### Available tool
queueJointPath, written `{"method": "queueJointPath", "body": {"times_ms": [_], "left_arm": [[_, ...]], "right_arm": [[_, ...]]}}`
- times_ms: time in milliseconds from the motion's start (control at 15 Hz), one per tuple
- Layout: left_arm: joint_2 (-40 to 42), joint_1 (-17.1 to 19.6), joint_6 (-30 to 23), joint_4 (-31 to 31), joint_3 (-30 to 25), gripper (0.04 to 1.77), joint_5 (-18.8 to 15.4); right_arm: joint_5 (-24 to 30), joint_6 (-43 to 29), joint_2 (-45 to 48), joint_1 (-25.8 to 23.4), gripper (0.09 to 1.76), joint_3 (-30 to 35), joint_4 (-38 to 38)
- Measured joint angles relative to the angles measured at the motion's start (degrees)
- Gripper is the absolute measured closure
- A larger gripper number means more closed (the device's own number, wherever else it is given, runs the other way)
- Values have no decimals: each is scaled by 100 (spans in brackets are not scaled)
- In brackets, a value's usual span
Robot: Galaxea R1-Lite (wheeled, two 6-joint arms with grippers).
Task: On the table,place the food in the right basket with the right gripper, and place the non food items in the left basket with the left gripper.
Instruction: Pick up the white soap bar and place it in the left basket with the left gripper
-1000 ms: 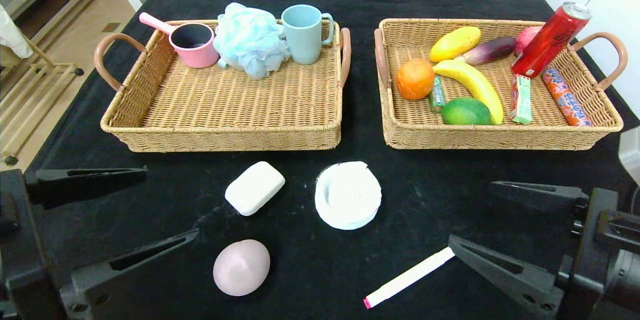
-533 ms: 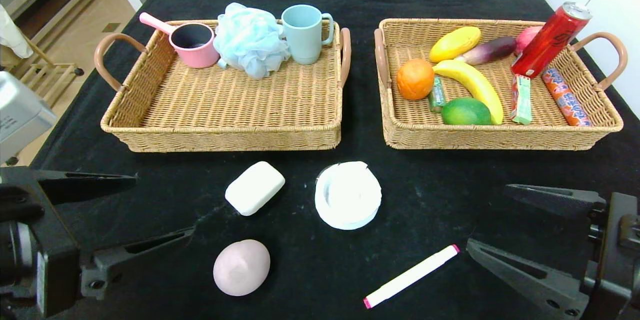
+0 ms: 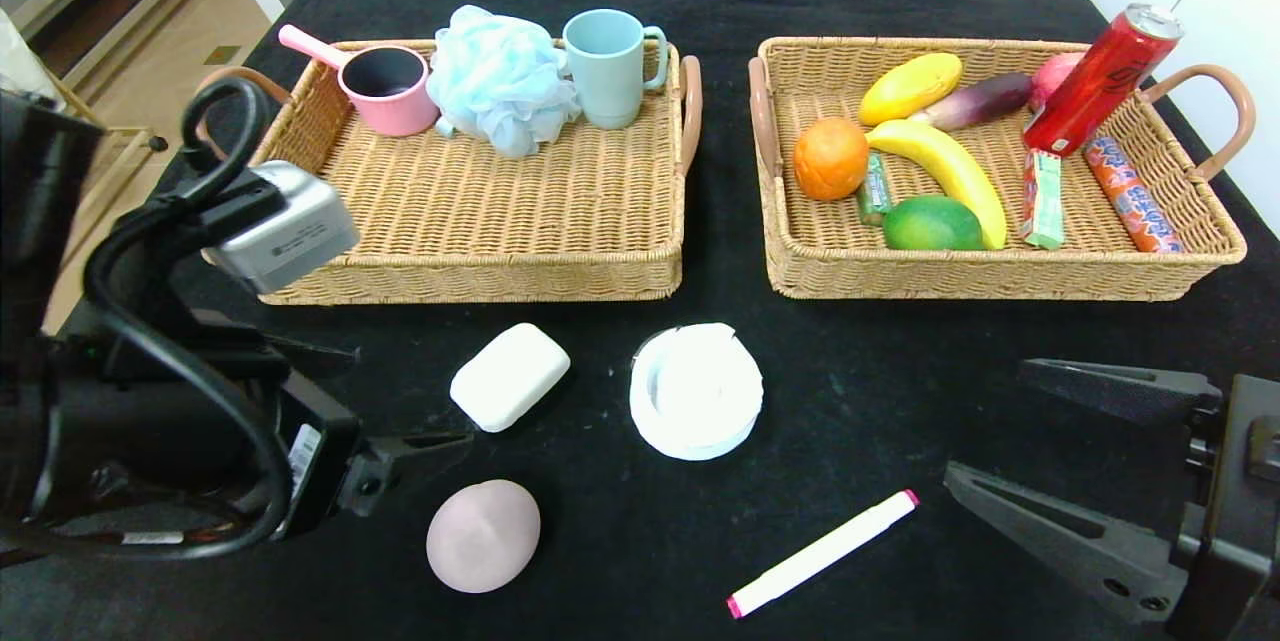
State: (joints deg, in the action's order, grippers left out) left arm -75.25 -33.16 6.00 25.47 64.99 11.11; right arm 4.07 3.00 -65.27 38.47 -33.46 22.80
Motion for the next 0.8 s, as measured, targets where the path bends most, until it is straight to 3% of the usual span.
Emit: {"method": "queueJointPath", "body": {"times_ms": [333,800], "left_arm": [[-1118,-63,172,1014,1246,9,385],[-2119,-13,286,1095,1872,9,455]], "right_arm": [[0,0,2,-38,14,1,5],[0,2,24,-79,14,-10,5]]}}
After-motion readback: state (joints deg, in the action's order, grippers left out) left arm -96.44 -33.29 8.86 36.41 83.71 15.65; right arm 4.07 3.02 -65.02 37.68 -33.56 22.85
